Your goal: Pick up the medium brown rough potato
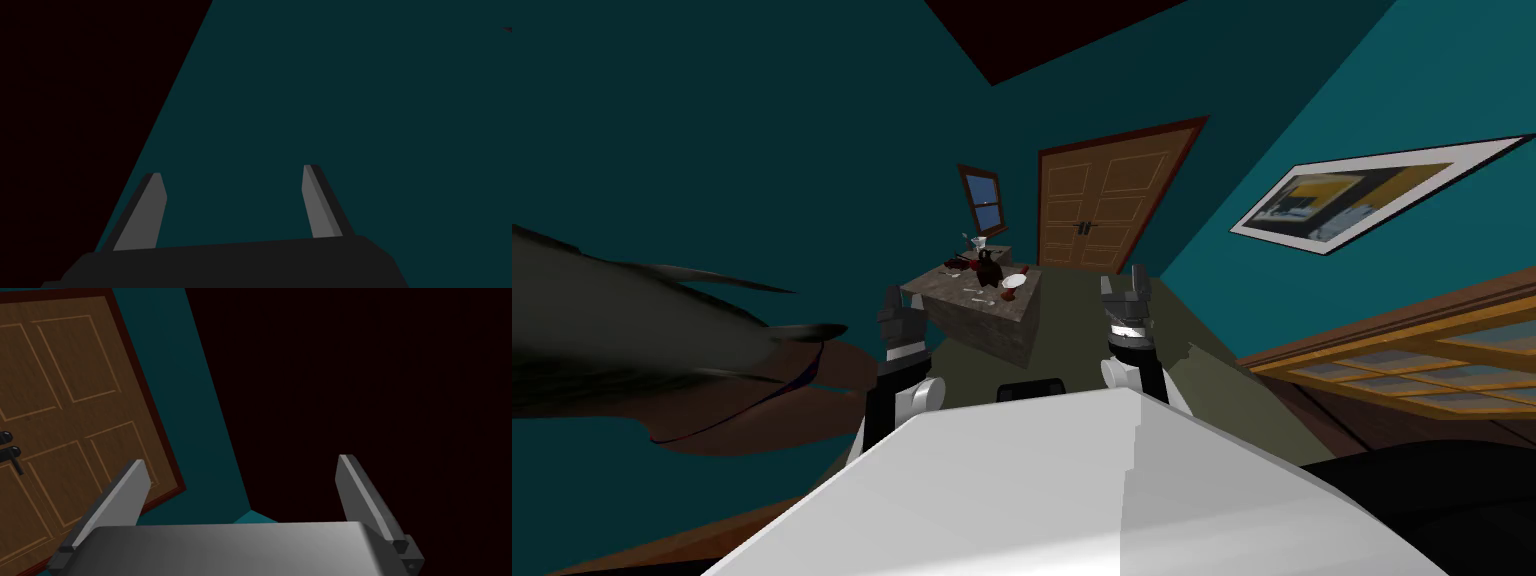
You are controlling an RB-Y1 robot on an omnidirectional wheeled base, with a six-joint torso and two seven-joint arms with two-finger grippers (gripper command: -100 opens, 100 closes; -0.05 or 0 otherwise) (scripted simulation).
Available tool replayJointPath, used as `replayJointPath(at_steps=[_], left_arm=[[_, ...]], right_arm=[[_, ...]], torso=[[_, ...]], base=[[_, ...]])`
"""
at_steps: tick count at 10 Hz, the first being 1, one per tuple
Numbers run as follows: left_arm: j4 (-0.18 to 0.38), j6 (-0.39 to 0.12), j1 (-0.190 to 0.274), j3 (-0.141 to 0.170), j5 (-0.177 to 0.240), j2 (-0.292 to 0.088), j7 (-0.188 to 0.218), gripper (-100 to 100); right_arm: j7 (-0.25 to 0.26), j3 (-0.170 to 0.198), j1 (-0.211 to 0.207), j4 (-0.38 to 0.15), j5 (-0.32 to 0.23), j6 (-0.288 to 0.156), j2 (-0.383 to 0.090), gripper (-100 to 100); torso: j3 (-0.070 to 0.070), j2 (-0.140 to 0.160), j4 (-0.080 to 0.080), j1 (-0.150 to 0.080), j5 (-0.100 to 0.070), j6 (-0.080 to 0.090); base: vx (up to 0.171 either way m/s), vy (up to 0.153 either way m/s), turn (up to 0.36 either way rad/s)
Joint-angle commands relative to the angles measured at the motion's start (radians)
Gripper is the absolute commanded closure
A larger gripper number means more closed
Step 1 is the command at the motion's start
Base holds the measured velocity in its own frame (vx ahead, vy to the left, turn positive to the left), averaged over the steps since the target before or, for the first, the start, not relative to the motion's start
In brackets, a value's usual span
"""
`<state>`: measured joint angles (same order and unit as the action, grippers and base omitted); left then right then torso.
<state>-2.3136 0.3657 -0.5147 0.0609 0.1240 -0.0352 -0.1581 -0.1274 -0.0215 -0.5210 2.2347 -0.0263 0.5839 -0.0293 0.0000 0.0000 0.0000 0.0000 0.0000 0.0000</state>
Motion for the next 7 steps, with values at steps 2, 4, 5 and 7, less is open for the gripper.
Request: replayJointPath(at_steps=[2, 4, 5, 7], left_arm=[[0.025, -0.046, 0.033, 0.005, -0.001, -0.046, 0.015, -100], [0.048, -0.095, 0.066, 0.010, -0.001, -0.068, 0.032, -100], [0.061, -0.125, 0.085, 0.013, -0.001, -0.077, 0.042, -100], [0.076, -0.158, 0.107, 0.017, -0.001, -0.085, 0.054, -100]], right_arm=[[0.000, 0.000, 0.000, 0.000, 0.000, 0.000, 0.000, 0], [0.000, 0.000, 0.000, 0.000, 0.000, 0.000, 0.000, 0], [0.000, 0.000, 0.000, 0.000, 0.000, 0.000, 0.000, 0], [0.000, 0.000, 0.000, 0.000, 0.000, 0.000, 0.000, 0]], torso=[[0.000, 0.000, 0.000, 0.001, 0.000, 0.000], [0.000, 0.001, 0.000, 0.002, 0.001, 0.000], [0.000, 0.001, 0.000, 0.002, 0.001, 0.000], [0.001, 0.001, 0.000, 0.003, 0.001, 0.000]], base=[[-0.012, 0.017, -0.104], [-0.015, 0.032, -0.110], [-0.022, 0.030, -0.162], [-0.025, 0.032, -0.105]])
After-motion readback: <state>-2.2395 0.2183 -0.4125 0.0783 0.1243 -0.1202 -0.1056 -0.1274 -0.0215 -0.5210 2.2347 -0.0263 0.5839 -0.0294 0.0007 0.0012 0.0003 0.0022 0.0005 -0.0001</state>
